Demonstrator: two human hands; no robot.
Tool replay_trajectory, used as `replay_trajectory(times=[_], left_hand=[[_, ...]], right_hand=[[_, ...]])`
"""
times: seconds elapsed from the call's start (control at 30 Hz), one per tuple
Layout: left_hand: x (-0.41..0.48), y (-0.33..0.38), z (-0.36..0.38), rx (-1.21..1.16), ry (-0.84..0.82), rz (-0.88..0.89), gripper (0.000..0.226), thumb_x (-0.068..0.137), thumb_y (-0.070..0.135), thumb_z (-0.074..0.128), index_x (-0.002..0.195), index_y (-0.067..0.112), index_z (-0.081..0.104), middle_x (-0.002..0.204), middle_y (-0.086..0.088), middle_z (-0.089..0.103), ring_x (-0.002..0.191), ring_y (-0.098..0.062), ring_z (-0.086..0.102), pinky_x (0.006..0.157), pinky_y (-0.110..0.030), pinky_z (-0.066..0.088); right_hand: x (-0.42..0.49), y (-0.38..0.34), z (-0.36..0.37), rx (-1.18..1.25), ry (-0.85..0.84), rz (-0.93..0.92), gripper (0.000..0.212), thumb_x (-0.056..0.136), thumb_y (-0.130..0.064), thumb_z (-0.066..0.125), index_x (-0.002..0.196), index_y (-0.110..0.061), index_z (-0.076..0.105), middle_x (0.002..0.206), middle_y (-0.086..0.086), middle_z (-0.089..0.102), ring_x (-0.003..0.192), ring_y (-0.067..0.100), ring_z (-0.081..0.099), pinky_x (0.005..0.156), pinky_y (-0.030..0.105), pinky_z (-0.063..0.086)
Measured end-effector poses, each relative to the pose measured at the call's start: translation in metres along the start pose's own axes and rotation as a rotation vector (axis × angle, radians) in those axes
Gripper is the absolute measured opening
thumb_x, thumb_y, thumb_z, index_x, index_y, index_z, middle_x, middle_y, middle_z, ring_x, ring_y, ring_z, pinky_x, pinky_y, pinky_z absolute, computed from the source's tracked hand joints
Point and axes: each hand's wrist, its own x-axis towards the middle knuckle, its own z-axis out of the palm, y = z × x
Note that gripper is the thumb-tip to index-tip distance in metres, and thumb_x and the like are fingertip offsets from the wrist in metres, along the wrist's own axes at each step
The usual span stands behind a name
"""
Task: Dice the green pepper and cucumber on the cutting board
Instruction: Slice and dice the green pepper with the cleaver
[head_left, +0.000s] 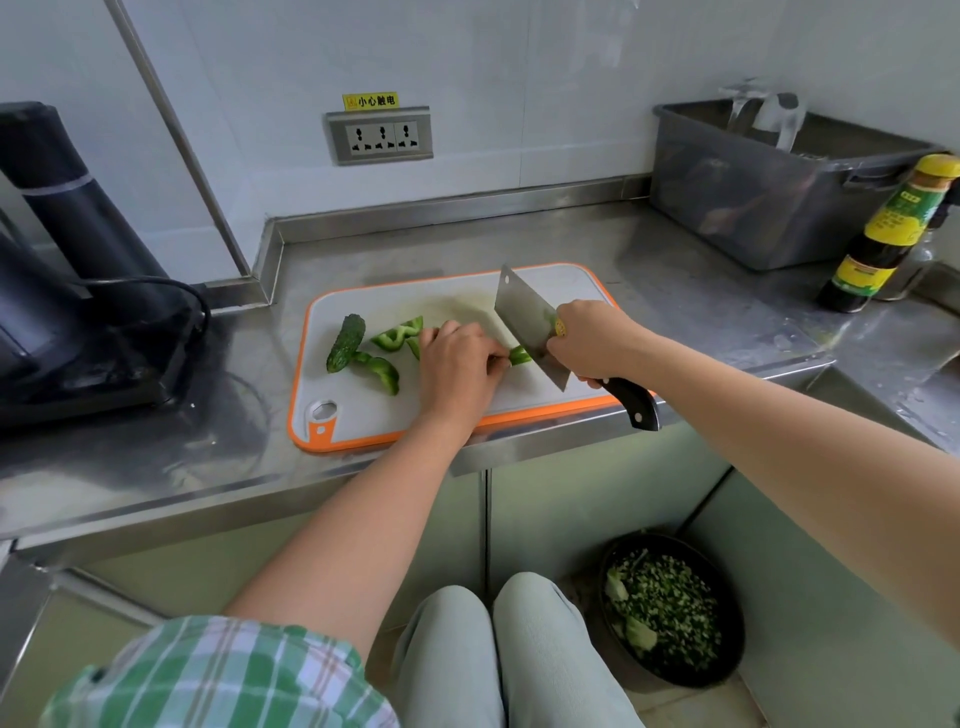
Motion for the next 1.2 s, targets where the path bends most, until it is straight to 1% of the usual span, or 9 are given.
replay_trajectory(times=[0.2, 0.3, 0.37, 0.43, 0.53, 0.67, 0.9, 1.07, 1.2], left_hand=[[0.001, 0.001, 0.0, -0.016, -0.006, -0.007, 0.009, 0.082, 0.025, 0.069, 0.085, 0.03, 0.076, 0.08, 0.004, 0.066, 0.084, -0.026, 0.055, 0.072, -0.031, 0.02], [0.001, 0.001, 0.001, -0.012, -0.023, -0.002, 0.01, 0.081, 0.024, 0.069, 0.085, 0.029, 0.076, 0.081, 0.003, 0.067, 0.085, -0.027, 0.055, 0.071, -0.031, 0.021], [0.001, 0.001, 0.001, 0.001, -0.025, 0.005, 0.008, 0.08, 0.025, 0.07, 0.083, 0.029, 0.076, 0.079, 0.002, 0.066, 0.083, -0.028, 0.056, 0.071, -0.032, 0.022], [0.001, 0.0, 0.002, 0.013, -0.022, 0.016, 0.007, 0.08, 0.025, 0.07, 0.083, 0.027, 0.076, 0.078, 0.001, 0.066, 0.082, -0.028, 0.056, 0.07, -0.033, 0.023], [0.002, -0.001, 0.004, -0.011, -0.001, 0.025, 0.009, 0.081, 0.023, 0.071, 0.086, 0.026, 0.077, 0.079, 0.0, 0.068, 0.082, -0.028, 0.056, 0.071, -0.033, 0.025], [0.001, 0.0, 0.004, 0.005, 0.004, 0.035, 0.013, 0.083, 0.021, 0.068, 0.09, 0.025, 0.077, 0.082, 0.0, 0.068, 0.085, -0.028, 0.055, 0.073, -0.034, 0.026], [0.002, -0.001, 0.002, 0.053, -0.001, 0.045, 0.007, 0.079, 0.024, 0.073, 0.082, 0.028, 0.077, 0.074, 0.0, 0.064, 0.078, -0.029, 0.053, 0.069, -0.031, 0.022], [0.002, 0.0, 0.004, 0.072, -0.021, 0.042, 0.013, 0.085, 0.028, 0.066, 0.088, 0.026, 0.078, 0.083, -0.002, 0.066, 0.085, -0.029, 0.052, 0.073, -0.034, 0.025], [-0.001, -0.001, 0.006, 0.088, -0.023, 0.051, 0.015, 0.087, 0.03, 0.065, 0.094, 0.026, 0.078, 0.086, -0.004, 0.062, 0.091, -0.03, 0.052, 0.078, -0.037, 0.031]], right_hand=[[-0.003, -0.004, 0.0, 0.027, -0.025, 0.01, 0.01, 0.081, 0.0, 0.041, 0.072, -0.004, 0.045, 0.054, 0.013, 0.055, 0.039, 0.024, 0.051, 0.041, 0.024, 0.042], [-0.001, -0.006, 0.009, -0.02, 0.011, 0.012, 0.015, 0.085, -0.002, 0.044, 0.072, -0.008, 0.04, 0.066, 0.012, 0.054, 0.043, 0.022, 0.051, 0.042, 0.024, 0.038], [0.001, -0.005, 0.015, -0.029, 0.063, 0.024, 0.012, 0.09, -0.007, 0.044, 0.078, -0.006, 0.041, 0.073, 0.01, 0.051, 0.046, 0.021, 0.05, 0.043, 0.025, 0.038], [0.001, -0.002, 0.016, 0.027, 0.115, 0.028, 0.009, 0.094, -0.011, 0.042, 0.088, -0.005, 0.043, 0.076, 0.01, 0.049, 0.047, 0.023, 0.051, 0.047, 0.029, 0.045], [-0.002, 0.001, 0.008, 0.06, 0.157, 0.0, 0.009, 0.094, -0.013, 0.04, 0.089, -0.006, 0.042, 0.083, 0.014, 0.053, 0.047, 0.024, 0.051, 0.046, 0.028, 0.043], [-0.005, -0.005, 0.0, 0.01, 0.098, -0.021, 0.007, 0.091, -0.012, 0.042, 0.087, -0.007, 0.044, 0.073, 0.01, 0.053, 0.043, 0.023, 0.053, 0.041, 0.025, 0.04], [0.002, -0.011, 0.017, -0.084, 0.085, 0.0, 0.01, 0.089, -0.006, 0.043, 0.079, -0.008, 0.04, 0.072, 0.008, 0.048, 0.046, 0.019, 0.049, 0.042, 0.023, 0.031], [0.006, -0.014, 0.016, -0.057, 0.062, 0.022, 0.003, 0.089, -0.005, 0.045, 0.09, -0.007, 0.042, 0.069, 0.006, 0.047, 0.045, 0.019, 0.051, 0.042, 0.023, 0.033], [0.011, -0.012, 0.016, 0.072, 0.078, 0.054, 0.005, 0.089, -0.002, 0.042, 0.093, -0.004, 0.043, 0.072, 0.012, 0.053, 0.044, 0.022, 0.053, 0.041, 0.024, 0.04]])
